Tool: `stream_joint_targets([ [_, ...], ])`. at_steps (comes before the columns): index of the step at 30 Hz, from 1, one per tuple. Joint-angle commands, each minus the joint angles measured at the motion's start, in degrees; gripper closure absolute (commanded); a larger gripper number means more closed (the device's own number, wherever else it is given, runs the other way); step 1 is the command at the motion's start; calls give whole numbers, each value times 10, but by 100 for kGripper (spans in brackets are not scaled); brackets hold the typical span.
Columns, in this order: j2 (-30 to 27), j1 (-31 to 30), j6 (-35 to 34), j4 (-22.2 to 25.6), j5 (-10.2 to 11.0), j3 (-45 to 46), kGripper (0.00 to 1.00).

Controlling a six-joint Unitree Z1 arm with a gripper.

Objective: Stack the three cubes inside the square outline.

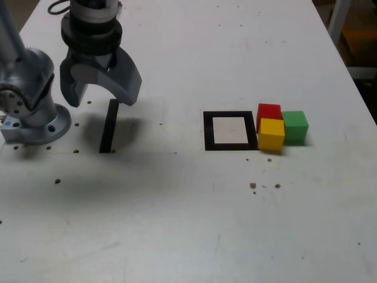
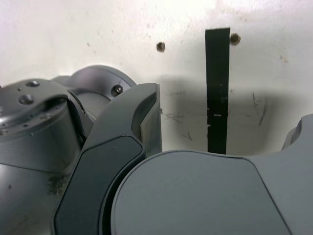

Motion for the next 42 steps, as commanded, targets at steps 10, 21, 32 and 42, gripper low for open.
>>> stream_joint_targets([
  [10,-10,1,-5,0,-10,6,0],
  [21,-21,10,-9,30,-24,-80,0],
  [32,129,23,-33,222,41,-458,0],
  [42,229,33,-32,279,37,-618,0],
])
